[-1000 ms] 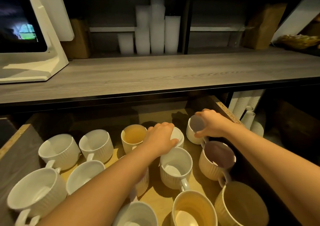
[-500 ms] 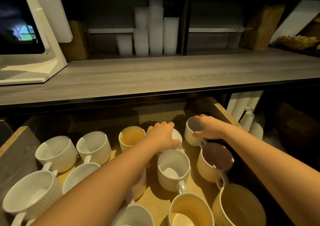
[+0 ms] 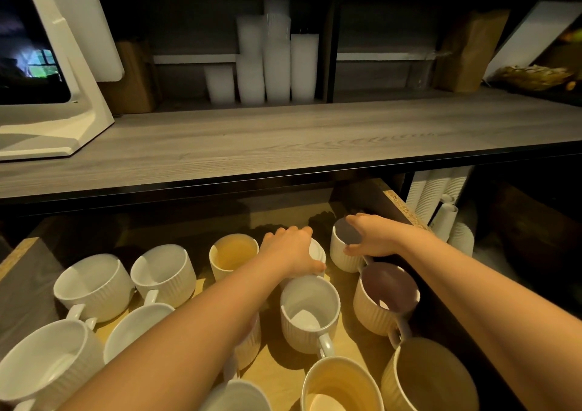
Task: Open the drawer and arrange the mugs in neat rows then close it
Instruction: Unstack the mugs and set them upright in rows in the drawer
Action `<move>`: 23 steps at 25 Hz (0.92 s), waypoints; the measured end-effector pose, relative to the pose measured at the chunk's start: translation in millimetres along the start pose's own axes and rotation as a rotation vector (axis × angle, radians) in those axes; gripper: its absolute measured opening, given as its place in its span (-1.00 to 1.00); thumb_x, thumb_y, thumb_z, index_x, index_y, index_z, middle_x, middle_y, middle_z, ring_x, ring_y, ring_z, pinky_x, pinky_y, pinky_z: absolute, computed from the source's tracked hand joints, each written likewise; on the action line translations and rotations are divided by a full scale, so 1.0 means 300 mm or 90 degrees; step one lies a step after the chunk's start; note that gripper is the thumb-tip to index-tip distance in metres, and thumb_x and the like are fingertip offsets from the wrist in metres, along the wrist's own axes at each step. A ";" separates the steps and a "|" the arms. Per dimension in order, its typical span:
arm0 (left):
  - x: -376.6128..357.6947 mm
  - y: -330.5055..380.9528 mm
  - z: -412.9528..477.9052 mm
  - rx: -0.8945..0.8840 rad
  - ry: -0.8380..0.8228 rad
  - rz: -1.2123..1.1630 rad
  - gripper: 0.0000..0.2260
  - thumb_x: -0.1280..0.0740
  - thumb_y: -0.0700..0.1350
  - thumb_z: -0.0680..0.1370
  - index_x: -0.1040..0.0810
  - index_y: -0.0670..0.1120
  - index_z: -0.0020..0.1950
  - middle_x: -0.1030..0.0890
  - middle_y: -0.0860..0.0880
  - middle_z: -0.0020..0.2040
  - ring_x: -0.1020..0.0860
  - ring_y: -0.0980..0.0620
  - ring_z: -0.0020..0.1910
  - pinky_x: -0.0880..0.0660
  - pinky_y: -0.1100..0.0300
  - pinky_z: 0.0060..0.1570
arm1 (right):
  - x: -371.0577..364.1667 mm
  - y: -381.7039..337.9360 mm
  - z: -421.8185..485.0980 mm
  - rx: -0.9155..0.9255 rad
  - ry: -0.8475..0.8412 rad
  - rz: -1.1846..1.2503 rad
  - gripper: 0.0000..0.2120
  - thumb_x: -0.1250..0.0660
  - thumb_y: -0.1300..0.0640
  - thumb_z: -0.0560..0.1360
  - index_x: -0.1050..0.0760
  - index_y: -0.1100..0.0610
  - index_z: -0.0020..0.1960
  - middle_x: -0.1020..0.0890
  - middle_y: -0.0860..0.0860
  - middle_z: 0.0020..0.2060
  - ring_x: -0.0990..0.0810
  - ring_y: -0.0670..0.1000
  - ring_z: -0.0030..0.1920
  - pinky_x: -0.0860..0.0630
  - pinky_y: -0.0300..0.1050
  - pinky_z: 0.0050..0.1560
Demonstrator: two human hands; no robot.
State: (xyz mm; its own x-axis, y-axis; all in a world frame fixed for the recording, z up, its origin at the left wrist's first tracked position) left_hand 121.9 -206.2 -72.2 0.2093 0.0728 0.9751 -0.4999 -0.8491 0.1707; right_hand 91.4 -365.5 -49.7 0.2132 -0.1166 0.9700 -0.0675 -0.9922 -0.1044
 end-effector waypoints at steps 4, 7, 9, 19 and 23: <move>0.005 -0.009 0.000 0.029 -0.010 0.005 -0.41 -0.38 0.25 0.38 -0.36 0.00 0.31 -0.52 -0.04 0.20 -0.50 -0.03 0.08 -0.47 0.06 0.01 | 0.029 -0.030 -0.035 0.055 0.030 -0.035 -0.37 -0.31 0.02 0.50 -0.15 0.13 0.48 -0.31 0.11 0.44 -0.31 0.13 0.41 -0.37 -0.05 0.32; 0.012 -0.004 -0.005 0.029 0.015 -0.040 -0.46 -0.43 0.20 0.36 -0.42 -0.01 0.23 -0.55 -0.04 0.14 -0.49 0.01 -0.03 -0.47 0.15 -0.14 | 0.040 -0.048 -0.063 0.061 0.039 -0.030 -0.48 -0.32 0.04 0.48 -0.31 0.09 0.40 -0.43 0.11 0.35 -0.45 0.14 0.30 -0.49 -0.02 0.21; 0.021 -0.007 -0.015 0.021 0.041 -0.064 -0.46 -0.44 0.19 0.35 -0.42 -0.02 0.23 -0.55 -0.03 0.14 -0.49 0.02 -0.02 -0.46 0.17 -0.15 | 0.050 -0.059 -0.081 0.056 0.045 0.009 -0.50 -0.32 0.04 0.48 -0.33 0.06 0.39 -0.48 0.09 0.31 -0.51 0.13 0.23 -0.53 -0.07 0.15; 0.192 -0.094 -0.241 -0.085 0.245 -0.443 -0.47 -0.47 0.07 0.38 -0.39 0.04 0.28 -0.48 0.09 0.14 -0.46 0.11 0.12 -0.45 0.33 -0.07 | 0.131 -0.096 -0.134 0.190 -0.041 0.513 -0.38 -0.31 -0.12 0.46 -0.21 0.00 0.45 -0.41 -0.04 0.36 -0.39 -0.02 0.33 -0.35 -0.09 0.33; 0.202 -0.135 -0.276 -0.041 0.241 -0.670 -0.62 -0.40 0.01 0.45 -0.46 0.00 0.23 -0.53 0.01 0.18 -0.51 0.04 0.16 -0.57 0.17 -0.02 | 0.133 -0.136 -0.149 0.275 -0.059 0.559 -0.37 -0.44 0.06 0.39 -0.22 -0.14 0.35 -0.44 -0.13 0.19 -0.45 -0.08 0.21 -0.48 -0.21 0.15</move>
State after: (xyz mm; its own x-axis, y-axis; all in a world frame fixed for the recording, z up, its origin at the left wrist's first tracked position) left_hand 85.2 -124.0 -8.3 0.2903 0.9024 0.3184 -0.2695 -0.2421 0.9321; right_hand 59.0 -327.9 2.9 0.3344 -0.8053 0.4896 0.1190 -0.4793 -0.8696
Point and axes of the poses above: each hand's wrist, its own z-axis towards the middle knuckle, its own x-axis out of the back of the hand, y = z × x, the point moved 1 cm from there along z, towards the middle knuckle
